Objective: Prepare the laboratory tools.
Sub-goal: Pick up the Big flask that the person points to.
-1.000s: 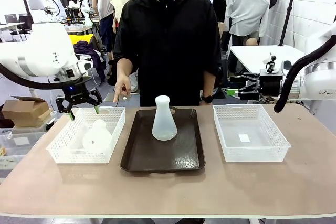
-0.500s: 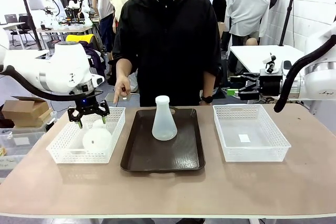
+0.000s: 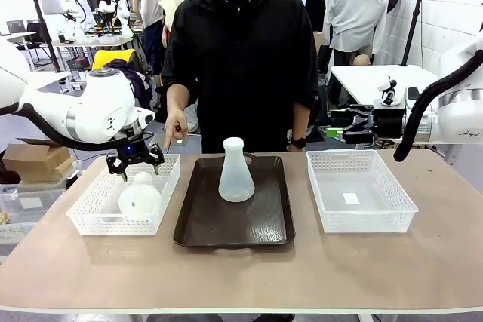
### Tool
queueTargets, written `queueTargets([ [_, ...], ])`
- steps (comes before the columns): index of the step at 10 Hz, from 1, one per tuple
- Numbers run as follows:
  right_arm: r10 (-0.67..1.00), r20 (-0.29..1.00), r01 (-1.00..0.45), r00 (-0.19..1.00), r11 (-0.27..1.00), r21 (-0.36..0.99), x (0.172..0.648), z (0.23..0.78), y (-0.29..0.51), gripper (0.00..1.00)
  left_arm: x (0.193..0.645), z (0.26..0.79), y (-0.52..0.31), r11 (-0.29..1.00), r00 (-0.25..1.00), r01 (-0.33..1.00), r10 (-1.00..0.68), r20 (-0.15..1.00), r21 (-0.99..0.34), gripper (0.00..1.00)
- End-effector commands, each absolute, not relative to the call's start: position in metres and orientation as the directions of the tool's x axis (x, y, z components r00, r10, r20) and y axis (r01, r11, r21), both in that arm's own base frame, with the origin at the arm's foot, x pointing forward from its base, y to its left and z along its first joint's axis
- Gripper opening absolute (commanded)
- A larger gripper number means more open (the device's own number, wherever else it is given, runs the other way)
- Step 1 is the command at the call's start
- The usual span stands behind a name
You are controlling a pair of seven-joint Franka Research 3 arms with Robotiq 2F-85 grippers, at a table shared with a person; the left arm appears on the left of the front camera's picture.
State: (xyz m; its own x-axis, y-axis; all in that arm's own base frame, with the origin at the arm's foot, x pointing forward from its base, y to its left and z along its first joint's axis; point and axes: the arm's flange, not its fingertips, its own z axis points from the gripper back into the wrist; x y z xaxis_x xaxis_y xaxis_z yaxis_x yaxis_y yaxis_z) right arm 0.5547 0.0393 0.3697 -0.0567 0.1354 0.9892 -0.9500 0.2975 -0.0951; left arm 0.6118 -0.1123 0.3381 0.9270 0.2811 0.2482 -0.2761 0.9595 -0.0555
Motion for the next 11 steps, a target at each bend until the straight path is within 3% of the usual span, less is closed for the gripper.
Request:
queueTargets([
  [1,0.145,0.988,-0.954,-0.05,0.287,-0.09,0.556,0.371,0.04,1.0,0.61,0.333,-0.117,0.948,0.904,-0.312,0.314,0.291,-0.057,1.0],
  [7,0.145,0.988,-0.954,-0.05,0.287,-0.09,0.556,0.371,0.04,1.0,0.601,0.324,-0.112,0.927,0.888,-0.376,0.364,0.281,-0.013,1.0],
  [8,0.145,0.988,-0.954,-0.05,0.287,-0.09,0.556,0.371,0.04,1.0,0.608,0.328,-0.109,0.952,0.92,-0.301,0.304,0.249,-0.052,1.0],
  [11,0.145,0.988,-0.954,-0.05,0.287,-0.09,0.556,0.371,0.04,1.0,0.608,0.328,-0.109,0.952,0.92,-0.301,0.304,0.249,-0.052,1.0],
])
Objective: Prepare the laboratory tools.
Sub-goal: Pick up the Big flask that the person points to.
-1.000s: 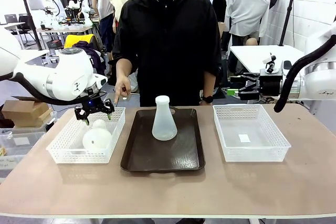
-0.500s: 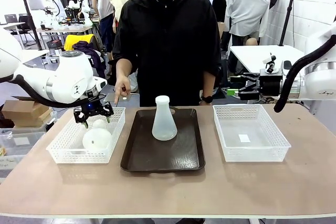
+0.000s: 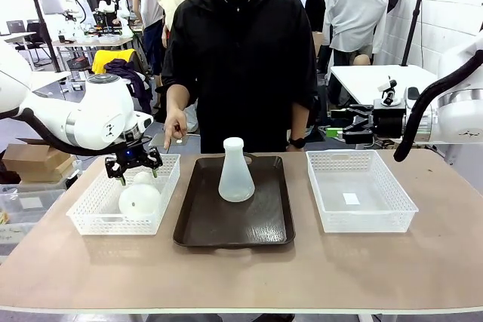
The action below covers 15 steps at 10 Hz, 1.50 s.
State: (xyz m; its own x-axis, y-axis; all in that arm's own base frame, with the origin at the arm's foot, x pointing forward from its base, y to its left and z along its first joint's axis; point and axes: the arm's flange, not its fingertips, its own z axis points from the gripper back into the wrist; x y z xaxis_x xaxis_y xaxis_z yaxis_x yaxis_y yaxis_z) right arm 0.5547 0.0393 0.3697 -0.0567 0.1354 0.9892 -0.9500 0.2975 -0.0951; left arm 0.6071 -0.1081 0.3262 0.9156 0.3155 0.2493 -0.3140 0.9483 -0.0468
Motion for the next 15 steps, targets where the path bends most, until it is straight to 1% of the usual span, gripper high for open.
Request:
queueTargets([
  [1,0.145,0.988,-0.954,-0.05,0.287,-0.09,0.556,0.371,0.04,1.0,0.607,0.326,-0.108,0.948,0.915,-0.315,0.316,0.249,-0.047,1.0],
  [5,0.145,0.988,-0.954,-0.05,0.287,-0.09,0.556,0.371,0.04,1.0,0.609,0.327,-0.106,0.896,0.873,-0.443,0.442,0.209,-0.044,1.0],
  [7,0.145,0.988,-0.954,-0.05,0.287,-0.09,0.556,0.371,0.04,1.0,0.606,0.324,-0.113,0.9,0.88,-0.433,0.435,0.189,-0.055,1.0],
  [11,0.145,0.988,-0.954,-0.05,0.287,-0.09,0.556,0.371,0.04,1.0,0.602,0.325,-0.126,0.899,0.873,-0.434,0.436,0.217,-0.059,1.0],
  [12,0.145,0.988,-0.954,-0.05,0.287,-0.09,0.556,0.371,0.04,1.0,0.602,0.326,-0.124,0.891,0.868,-0.45,0.451,0.206,-0.059,1.0],
  [13,0.145,0.988,-0.954,-0.05,0.287,-0.09,0.556,0.371,0.04,1.0,0.602,0.326,-0.123,0.89,0.868,-0.454,0.452,0.206,-0.041,0.95],
  [15,0.145,0.988,-0.954,-0.05,0.287,-0.09,0.556,0.371,0.04,1.0,0.601,0.327,-0.123,0.885,0.868,-0.465,0.46,0.188,-0.021,0.59],
])
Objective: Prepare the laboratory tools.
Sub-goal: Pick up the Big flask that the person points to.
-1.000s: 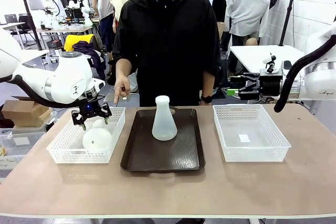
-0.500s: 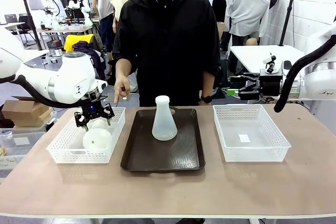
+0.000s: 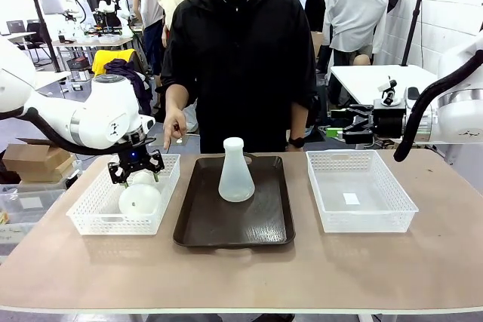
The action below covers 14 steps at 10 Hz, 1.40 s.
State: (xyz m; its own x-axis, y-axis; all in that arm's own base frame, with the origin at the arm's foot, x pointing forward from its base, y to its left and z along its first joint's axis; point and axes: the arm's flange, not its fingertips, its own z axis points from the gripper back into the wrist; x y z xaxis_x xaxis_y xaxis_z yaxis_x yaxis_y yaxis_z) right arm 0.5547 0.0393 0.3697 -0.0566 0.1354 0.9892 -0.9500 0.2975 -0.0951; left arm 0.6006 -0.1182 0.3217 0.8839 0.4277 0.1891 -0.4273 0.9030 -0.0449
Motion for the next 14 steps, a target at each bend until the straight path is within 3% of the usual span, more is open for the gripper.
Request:
queueTargets([
  [1,0.145,0.988,-0.954,-0.05,0.287,-0.09,0.5559,0.371,0.0405,1.0,0.6002,0.3283,-0.1241,0.883,0.867,-0.469,0.464,0.181,-0.017,0.4],
  [3,0.145,0.988,-0.954,-0.05,0.287,-0.09,0.5559,0.371,0.0405,1.0,0.599,0.33,-0.1272,0.885,0.872,-0.465,0.459,0.17,-0.006,0.04],
  [4,0.145,0.988,-0.954,-0.05,0.287,-0.09,0.5559,0.371,0.0405,1.0,0.5985,0.3295,-0.1286,0.891,0.874,-0.454,0.445,0.196,0.001,0.0],
  [14,0.145,0.988,-0.954,-0.05,0.287,-0.09,0.5559,0.371,0.0405,1.0,0.5993,0.3266,-0.1231,0.905,0.889,-0.425,0.42,0.183,-0.014,0.0],
])
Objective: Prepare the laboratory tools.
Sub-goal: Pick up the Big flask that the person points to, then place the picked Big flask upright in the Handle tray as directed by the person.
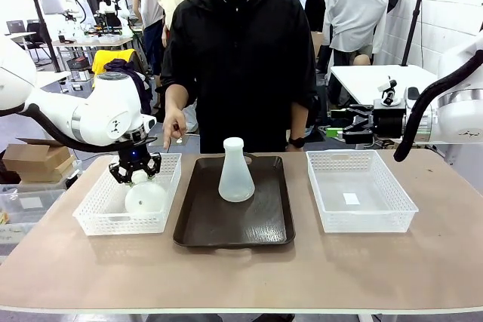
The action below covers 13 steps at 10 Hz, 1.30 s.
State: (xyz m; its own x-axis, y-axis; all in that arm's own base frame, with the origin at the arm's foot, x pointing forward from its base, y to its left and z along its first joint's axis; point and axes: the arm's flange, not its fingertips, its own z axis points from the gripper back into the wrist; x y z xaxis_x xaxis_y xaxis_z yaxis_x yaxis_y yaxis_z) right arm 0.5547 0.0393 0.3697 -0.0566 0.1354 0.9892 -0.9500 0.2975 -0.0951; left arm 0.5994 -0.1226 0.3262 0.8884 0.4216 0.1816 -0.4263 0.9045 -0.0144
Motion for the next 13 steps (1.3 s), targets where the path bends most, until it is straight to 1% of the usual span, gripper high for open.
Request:
queueTargets([
  [1,0.145,0.988,-0.954,-0.05,0.287,-0.09,0.5559,0.371,0.0405,1.0,0.5993,0.3266,-0.1231,0.905,0.889,-0.425,0.42,0.183,-0.014,0.0],
  [13,0.145,0.988,-0.954,-0.05,0.287,-0.09,0.5559,0.371,0.0405,1.0,0.5993,0.3266,-0.1231,0.905,0.889,-0.425,0.42,0.183,-0.014,0.0],
])
